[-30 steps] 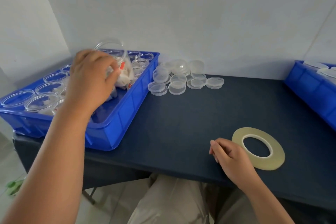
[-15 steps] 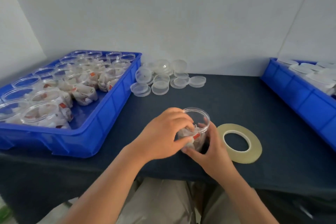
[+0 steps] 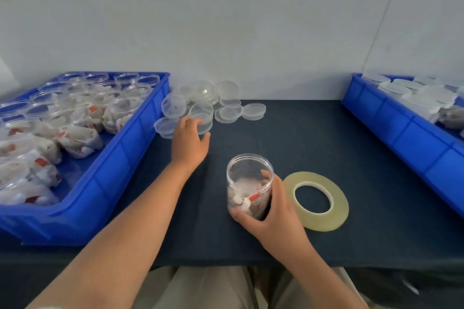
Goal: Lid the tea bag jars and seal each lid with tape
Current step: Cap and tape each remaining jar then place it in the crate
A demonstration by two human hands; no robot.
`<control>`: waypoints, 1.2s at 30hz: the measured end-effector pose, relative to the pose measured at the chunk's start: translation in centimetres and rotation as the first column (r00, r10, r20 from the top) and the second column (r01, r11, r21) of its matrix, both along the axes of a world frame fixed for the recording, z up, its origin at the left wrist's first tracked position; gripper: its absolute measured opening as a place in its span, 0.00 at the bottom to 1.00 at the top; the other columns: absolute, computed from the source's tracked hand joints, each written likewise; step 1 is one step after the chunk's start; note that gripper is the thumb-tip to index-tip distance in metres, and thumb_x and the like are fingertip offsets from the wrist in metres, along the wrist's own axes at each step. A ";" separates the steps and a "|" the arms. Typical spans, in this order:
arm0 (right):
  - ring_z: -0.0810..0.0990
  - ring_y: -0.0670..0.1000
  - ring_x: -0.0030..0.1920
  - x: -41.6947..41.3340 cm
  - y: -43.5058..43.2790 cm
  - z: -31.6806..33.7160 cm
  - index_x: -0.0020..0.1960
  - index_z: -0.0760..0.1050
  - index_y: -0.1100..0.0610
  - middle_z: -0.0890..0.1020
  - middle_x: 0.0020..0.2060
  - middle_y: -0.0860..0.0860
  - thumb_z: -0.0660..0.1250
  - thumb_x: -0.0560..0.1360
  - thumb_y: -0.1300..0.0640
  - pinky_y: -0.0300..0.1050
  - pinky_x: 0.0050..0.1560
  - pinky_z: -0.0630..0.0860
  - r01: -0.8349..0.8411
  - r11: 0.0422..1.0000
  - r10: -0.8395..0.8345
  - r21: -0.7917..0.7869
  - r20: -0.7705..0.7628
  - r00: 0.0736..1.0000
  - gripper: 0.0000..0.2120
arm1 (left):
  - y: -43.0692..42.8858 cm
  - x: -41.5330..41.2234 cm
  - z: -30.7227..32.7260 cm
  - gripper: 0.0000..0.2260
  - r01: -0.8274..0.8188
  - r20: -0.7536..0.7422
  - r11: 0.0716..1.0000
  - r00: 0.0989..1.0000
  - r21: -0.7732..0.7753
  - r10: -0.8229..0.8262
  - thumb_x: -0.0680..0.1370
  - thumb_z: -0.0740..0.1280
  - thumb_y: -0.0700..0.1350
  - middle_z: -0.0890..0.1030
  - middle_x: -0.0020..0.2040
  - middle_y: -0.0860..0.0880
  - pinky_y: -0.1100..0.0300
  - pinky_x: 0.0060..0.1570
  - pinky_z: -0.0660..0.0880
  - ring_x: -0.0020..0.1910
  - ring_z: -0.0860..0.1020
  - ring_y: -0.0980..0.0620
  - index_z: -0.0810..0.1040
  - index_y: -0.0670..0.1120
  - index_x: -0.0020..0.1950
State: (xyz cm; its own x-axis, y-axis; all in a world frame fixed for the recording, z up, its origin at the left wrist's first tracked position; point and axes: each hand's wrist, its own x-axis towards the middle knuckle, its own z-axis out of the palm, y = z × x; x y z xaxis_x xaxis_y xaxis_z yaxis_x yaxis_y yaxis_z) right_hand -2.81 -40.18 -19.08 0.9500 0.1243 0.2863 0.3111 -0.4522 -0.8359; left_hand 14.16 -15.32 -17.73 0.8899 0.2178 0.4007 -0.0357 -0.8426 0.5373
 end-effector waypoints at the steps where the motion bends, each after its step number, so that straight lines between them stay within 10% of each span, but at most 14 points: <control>1: 0.78 0.39 0.64 0.1 0.0 0.0 0.71 0.64 0.35 0.78 0.62 0.34 0.81 0.68 0.36 0.43 0.62 0.80 -0.002 1.000 0.002 -0.002 0.003 1.000 0.38 | 0.1 0.8 -0.5 0.22 -0.010 -0.039 0.997 0.999 0.082 0.013 0.82 0.72 0.48 0.70 0.77 0.39 0.46 0.73 0.70 0.76 0.69 0.38 0.75 0.41 0.73; 9: 0.74 0.33 0.65 0.2 0.0 -0.2 0.65 0.57 0.22 0.73 0.63 0.26 0.80 0.68 0.33 0.24 0.56 0.72 0.021 0.999 -0.020 -0.033 0.025 0.999 0.38 | -0.3 1.0 -1.8 0.22 -0.032 -0.024 0.945 0.999 0.327 0.042 0.79 0.72 0.55 0.86 0.49 0.45 0.45 0.60 0.72 0.54 0.80 0.39 0.77 0.46 0.69; 14: 0.75 0.33 0.64 0.0 0.1 0.1 0.64 0.58 0.22 0.74 0.63 0.28 0.81 0.67 0.34 0.29 0.55 0.75 0.010 1.000 -0.010 -0.018 0.018 1.000 0.37 | -0.7 -1.1 -1.5 0.37 0.025 -0.205 0.959 0.978 0.282 0.035 0.78 0.68 0.70 0.84 0.61 0.44 0.47 0.62 0.74 0.63 0.80 0.40 0.70 0.47 0.79; 19: 0.74 0.31 0.64 0.0 0.1 0.2 0.63 0.58 0.21 0.73 0.62 0.26 0.80 0.67 0.33 0.22 0.53 0.72 0.015 1.000 -0.015 -0.021 0.010 1.000 0.37 | -0.6 -4.6 0.0 0.23 0.119 -0.294 0.936 0.956 0.330 -0.018 0.76 0.68 0.70 0.84 0.58 0.54 0.56 0.49 0.71 0.61 0.81 0.47 0.83 0.58 0.63; 27: 0.75 0.31 0.63 -0.2 0.2 0.4 0.63 0.58 0.20 0.74 0.62 0.25 0.81 0.67 0.35 0.21 0.54 0.70 0.015 1.000 -0.015 -0.002 0.003 1.000 0.37 | 0.2 -10.7 -0.4 0.14 0.256 -0.323 0.926 0.933 0.278 -0.162 0.78 0.70 0.64 0.78 0.59 0.57 0.56 0.55 0.73 0.64 0.76 0.50 0.79 0.60 0.59; 33: 0.75 0.31 0.62 -0.3 0.2 0.5 0.62 0.57 0.18 0.74 0.61 0.25 0.80 0.67 0.33 0.22 0.51 0.72 0.016 1.000 -0.016 -0.009 -0.005 1.000 0.37 | 1.7 -10.8 0.7 0.10 0.029 -0.033 0.942 0.999 -0.334 -0.043 0.86 0.59 0.50 0.84 0.55 0.55 0.59 0.44 0.81 0.48 0.85 0.60 0.79 0.61 0.57; 36: 0.75 0.30 0.61 -0.3 0.1 0.5 0.61 0.56 0.18 0.73 0.61 0.24 0.80 0.66 0.32 0.22 0.50 0.72 0.014 1.000 -0.014 -0.004 -0.011 1.000 0.37 | 3.0 -10.7 -1.1 0.13 -0.126 -0.113 0.992 0.986 -0.026 0.123 0.86 0.63 0.44 0.78 0.72 0.45 0.46 0.64 0.76 0.69 0.77 0.41 0.83 0.52 0.66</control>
State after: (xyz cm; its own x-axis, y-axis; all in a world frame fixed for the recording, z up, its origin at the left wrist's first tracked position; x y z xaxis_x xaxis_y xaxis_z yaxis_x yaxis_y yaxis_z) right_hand -3.06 -40.04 -18.58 0.9546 0.1126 0.2757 0.2960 -0.4600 -0.8371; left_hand 3.48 -12.33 -18.84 0.8936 0.3409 0.2921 0.1295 -0.8188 0.5593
